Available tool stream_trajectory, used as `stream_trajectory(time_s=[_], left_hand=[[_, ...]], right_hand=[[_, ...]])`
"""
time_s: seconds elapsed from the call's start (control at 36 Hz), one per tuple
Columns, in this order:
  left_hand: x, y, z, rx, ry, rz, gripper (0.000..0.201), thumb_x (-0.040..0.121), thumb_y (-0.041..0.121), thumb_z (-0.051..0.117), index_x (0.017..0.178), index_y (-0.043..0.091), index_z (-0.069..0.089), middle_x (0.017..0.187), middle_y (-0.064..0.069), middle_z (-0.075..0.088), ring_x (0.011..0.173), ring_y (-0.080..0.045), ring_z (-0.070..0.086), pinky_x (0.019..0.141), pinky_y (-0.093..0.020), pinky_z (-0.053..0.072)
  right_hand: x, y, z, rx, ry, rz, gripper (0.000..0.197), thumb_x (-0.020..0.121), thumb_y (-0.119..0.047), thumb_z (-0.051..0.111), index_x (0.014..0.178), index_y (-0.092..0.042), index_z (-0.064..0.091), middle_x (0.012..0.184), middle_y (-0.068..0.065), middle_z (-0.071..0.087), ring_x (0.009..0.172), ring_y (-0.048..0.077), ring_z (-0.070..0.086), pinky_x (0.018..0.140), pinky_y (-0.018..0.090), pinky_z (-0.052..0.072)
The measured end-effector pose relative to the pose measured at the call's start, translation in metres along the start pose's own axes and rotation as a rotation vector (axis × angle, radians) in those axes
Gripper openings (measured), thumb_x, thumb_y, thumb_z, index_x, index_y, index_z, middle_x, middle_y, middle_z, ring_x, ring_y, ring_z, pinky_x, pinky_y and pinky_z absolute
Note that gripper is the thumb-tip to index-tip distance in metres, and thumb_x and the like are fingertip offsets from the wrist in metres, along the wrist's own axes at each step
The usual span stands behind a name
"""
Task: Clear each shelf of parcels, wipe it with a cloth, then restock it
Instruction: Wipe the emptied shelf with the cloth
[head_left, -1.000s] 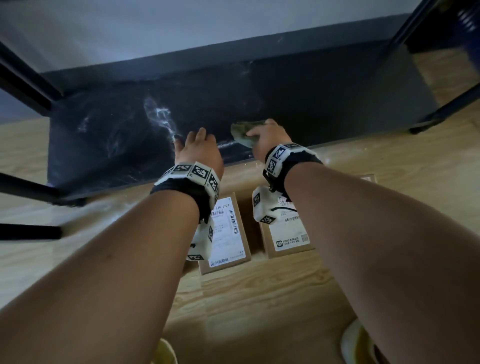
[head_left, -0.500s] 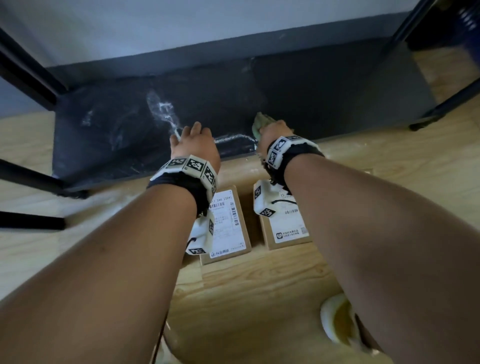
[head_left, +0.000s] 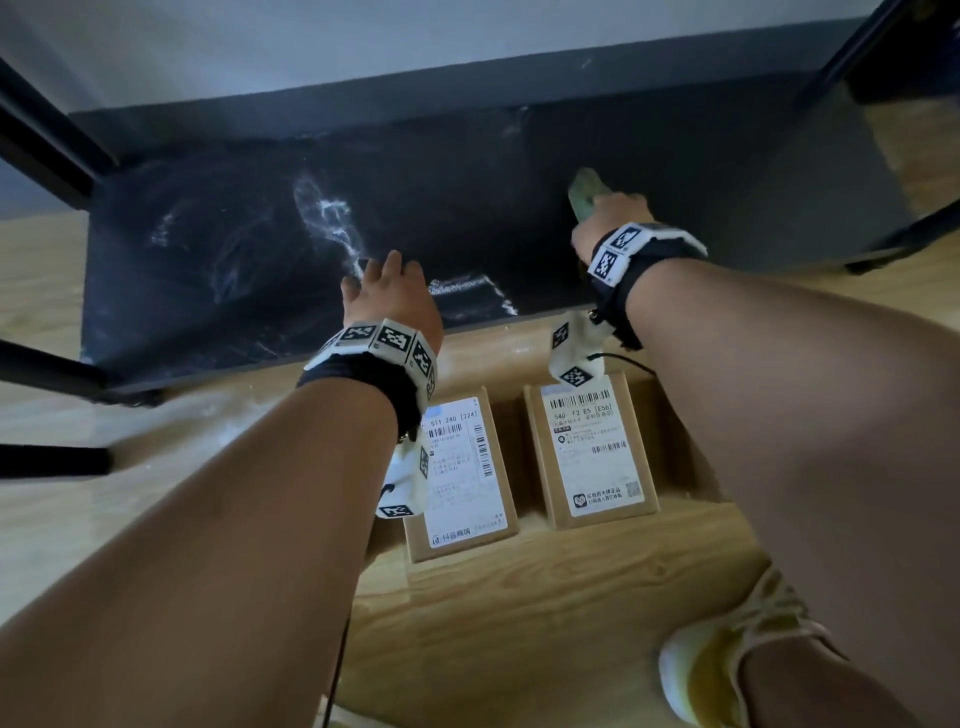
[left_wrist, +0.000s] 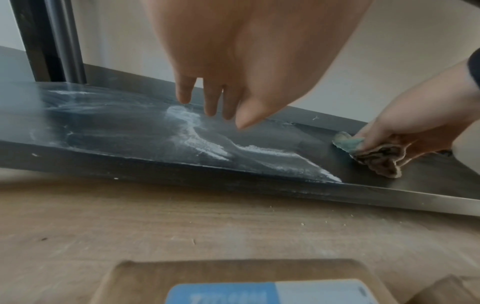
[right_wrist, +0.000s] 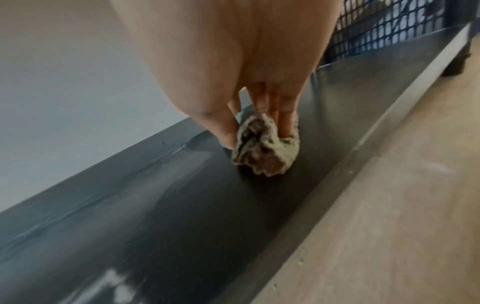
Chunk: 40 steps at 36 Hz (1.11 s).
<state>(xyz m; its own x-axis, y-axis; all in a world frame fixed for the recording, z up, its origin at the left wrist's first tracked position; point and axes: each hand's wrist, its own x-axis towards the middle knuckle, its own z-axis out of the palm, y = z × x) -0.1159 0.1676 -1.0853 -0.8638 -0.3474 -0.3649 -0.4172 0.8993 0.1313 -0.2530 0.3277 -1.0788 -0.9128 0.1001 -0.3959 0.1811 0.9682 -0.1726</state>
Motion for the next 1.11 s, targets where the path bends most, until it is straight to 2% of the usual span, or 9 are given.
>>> stream_trajectory(time_s=[0.08, 0.17, 0.36, 0.5, 0.61, 0.69, 0.78, 1.0, 1.11], left_hand=[[0.005, 0.003, 0.000, -0.003, 0.005, 0.004, 0.055, 0.090, 0.005, 0.039, 0.143, 0.012, 0.033, 0.155, -0.004, 0.022, 0.143, -0.024, 0.017, 0.117, -0.047, 0.014], [0.011, 0.005, -0.003, -0.001, -0.008, -0.011, 0.057, 0.090, 0.005, 0.042, 0.145, 0.012, 0.030, 0.156, -0.004, 0.019, 0.144, -0.024, 0.015, 0.118, -0.048, 0.013], [0.022, 0.010, -0.003, -0.006, 0.009, -0.029, 0.058, 0.087, 0.004, 0.045, 0.143, 0.011, 0.033, 0.155, -0.005, 0.022, 0.143, -0.025, 0.018, 0.117, -0.048, 0.016], [0.024, 0.011, 0.000, -0.005, 0.003, -0.049, 0.059, 0.091, 0.006, 0.041, 0.147, 0.012, 0.027, 0.158, -0.004, 0.016, 0.146, -0.024, 0.012, 0.118, -0.047, 0.011], [0.023, 0.011, 0.001, -0.004, 0.010, -0.040, 0.060, 0.092, 0.005, 0.038, 0.149, 0.012, 0.023, 0.159, -0.004, 0.013, 0.146, -0.024, 0.010, 0.119, -0.048, 0.009], [0.023, 0.011, -0.001, -0.006, 0.016, -0.039, 0.061, 0.090, 0.004, 0.040, 0.148, 0.013, 0.023, 0.159, -0.003, 0.014, 0.146, -0.023, 0.010, 0.119, -0.048, 0.010], [0.025, 0.010, -0.003, -0.007, 0.027, -0.038, 0.062, 0.090, 0.004, 0.042, 0.148, 0.013, 0.025, 0.158, -0.003, 0.015, 0.146, -0.023, 0.011, 0.119, -0.048, 0.009], [0.028, 0.007, -0.006, -0.008, 0.060, -0.088, 0.059, 0.090, 0.005, 0.041, 0.147, 0.013, 0.028, 0.158, -0.003, 0.017, 0.145, -0.023, 0.014, 0.118, -0.047, 0.011], [0.032, 0.002, -0.006, -0.019, 0.092, -0.119, 0.056, 0.091, 0.010, 0.042, 0.145, 0.011, 0.030, 0.157, -0.004, 0.019, 0.145, -0.024, 0.015, 0.118, -0.048, 0.012]], right_hand=[[0.001, -0.008, 0.002, -0.078, -0.041, 0.038, 0.059, 0.097, -0.018, 0.046, 0.151, -0.010, 0.022, 0.154, 0.016, 0.024, 0.141, 0.036, 0.026, 0.113, 0.051, 0.024], [0.001, -0.018, 0.018, -0.092, -0.044, -0.100, 0.058, 0.096, -0.018, 0.047, 0.150, -0.022, 0.028, 0.157, 0.012, 0.017, 0.144, 0.032, 0.015, 0.116, 0.046, 0.016], [-0.011, -0.041, 0.033, -0.005, -0.135, -0.407, 0.046, 0.087, -0.013, 0.054, 0.132, -0.024, 0.058, 0.143, 0.010, 0.033, 0.133, 0.032, 0.033, 0.109, 0.035, 0.035], [-0.005, -0.038, 0.023, 0.156, -0.090, -0.453, 0.033, 0.089, -0.022, 0.054, 0.117, -0.024, 0.070, 0.129, 0.004, 0.059, 0.114, 0.026, 0.058, 0.094, 0.027, 0.046], [0.027, -0.028, 0.008, 0.134, 0.094, -0.308, 0.037, 0.089, -0.017, 0.050, 0.123, -0.022, 0.064, 0.133, 0.012, 0.045, 0.115, 0.033, 0.053, 0.097, 0.034, 0.046], [0.044, -0.026, -0.004, -0.091, -0.008, -0.171, 0.046, 0.092, -0.017, 0.050, 0.139, -0.019, 0.048, 0.141, 0.015, 0.034, 0.127, 0.036, 0.040, 0.103, 0.041, 0.039], [0.044, -0.038, -0.004, -0.237, -0.077, -0.235, 0.053, 0.094, -0.016, 0.053, 0.144, -0.021, 0.037, 0.145, 0.012, 0.030, 0.131, 0.035, 0.031, 0.105, 0.044, 0.035], [0.025, -0.062, 0.024, -0.144, -0.089, -0.510, 0.040, 0.093, -0.018, 0.049, 0.133, -0.019, 0.055, 0.143, 0.013, 0.038, 0.131, 0.032, 0.035, 0.108, 0.038, 0.034], [0.027, -0.065, 0.028, 0.044, -0.151, -0.471, 0.022, 0.089, -0.024, 0.056, 0.109, -0.017, 0.062, 0.134, 0.008, 0.051, 0.119, 0.026, 0.052, 0.094, 0.030, 0.045]])
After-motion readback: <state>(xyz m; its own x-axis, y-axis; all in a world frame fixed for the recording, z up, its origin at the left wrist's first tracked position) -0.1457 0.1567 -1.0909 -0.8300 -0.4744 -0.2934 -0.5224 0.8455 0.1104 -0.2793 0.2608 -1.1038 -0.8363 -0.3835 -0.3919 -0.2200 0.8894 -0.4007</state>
